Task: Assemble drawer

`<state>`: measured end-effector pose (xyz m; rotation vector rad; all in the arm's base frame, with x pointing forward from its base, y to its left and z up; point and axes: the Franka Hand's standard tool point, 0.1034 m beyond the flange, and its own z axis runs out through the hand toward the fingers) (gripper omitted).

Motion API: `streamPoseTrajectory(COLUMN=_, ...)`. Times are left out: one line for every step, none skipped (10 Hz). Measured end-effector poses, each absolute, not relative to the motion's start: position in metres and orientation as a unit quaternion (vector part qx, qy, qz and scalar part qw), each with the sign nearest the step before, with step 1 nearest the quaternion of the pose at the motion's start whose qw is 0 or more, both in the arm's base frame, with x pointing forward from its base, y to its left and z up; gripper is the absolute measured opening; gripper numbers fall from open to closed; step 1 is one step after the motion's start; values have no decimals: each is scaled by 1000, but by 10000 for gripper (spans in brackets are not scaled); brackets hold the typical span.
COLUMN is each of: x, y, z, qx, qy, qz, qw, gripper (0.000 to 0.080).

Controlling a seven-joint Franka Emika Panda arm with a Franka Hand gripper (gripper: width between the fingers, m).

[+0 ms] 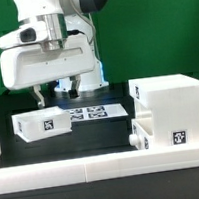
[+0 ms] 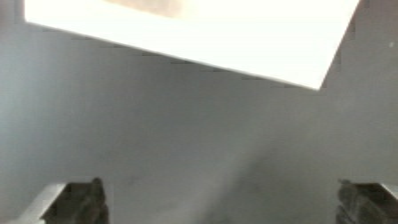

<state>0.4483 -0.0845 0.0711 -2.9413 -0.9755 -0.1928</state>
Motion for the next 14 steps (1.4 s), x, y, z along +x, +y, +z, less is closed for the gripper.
streamPoseTrajectory(x=444, y=-84, z=70, qx=-947, qy=-313, qz=-61, qw=18, gripper=649)
streamPoseTrajectory(x=444, y=-84, z=70, qx=-947, qy=-314, qz=-61, qw=18, gripper=649)
streamPoseTrajectory(x=444, y=-84, z=69, qx=-947, qy=-314, qz=-61, qw=18, gripper=649)
streamPoseTrajectory(x=444, y=-84, z=69, qx=-947, qy=-314, qz=-61, qw=18, gripper=649)
streamPoseTrajectory(x=444, y=-84, z=69, qx=-947, qy=-314, qz=-61, qw=18, gripper=649)
streamPoseTrajectory(x=443, y=-84, z=69, qx=-948, qy=-313, qz=-60, qw=19, gripper=649)
streamPoseTrajectory(x=437, y=-86, z=66, qx=-949, qy=-310, qz=-59, qw=18, gripper=649)
streamPoseTrajectory(x=427, y=-86, z=61, qx=-949, qy=-309, qz=-60, qw=14, gripper=649)
streamPoseTrajectory(x=419, y=-87, z=57, qx=-950, qy=-307, qz=-58, qw=14, gripper=649)
streamPoseTrajectory(x=411, y=-88, z=54, qx=-951, qy=-304, qz=-59, qw=12, gripper=649)
streamPoseTrajectory(x=400, y=-89, z=47, qx=-952, qy=-300, qz=-57, qw=13, gripper=649)
streamPoseTrajectory(x=390, y=-89, z=39, qx=-954, qy=-295, qz=-53, qw=16, gripper=649)
streamPoseTrajectory(x=383, y=-90, z=31, qx=-955, qy=-290, qz=-54, qw=16, gripper=649)
streamPoseTrajectory(x=377, y=-90, z=23, qx=-957, qy=-286, qz=-54, qw=17, gripper=649)
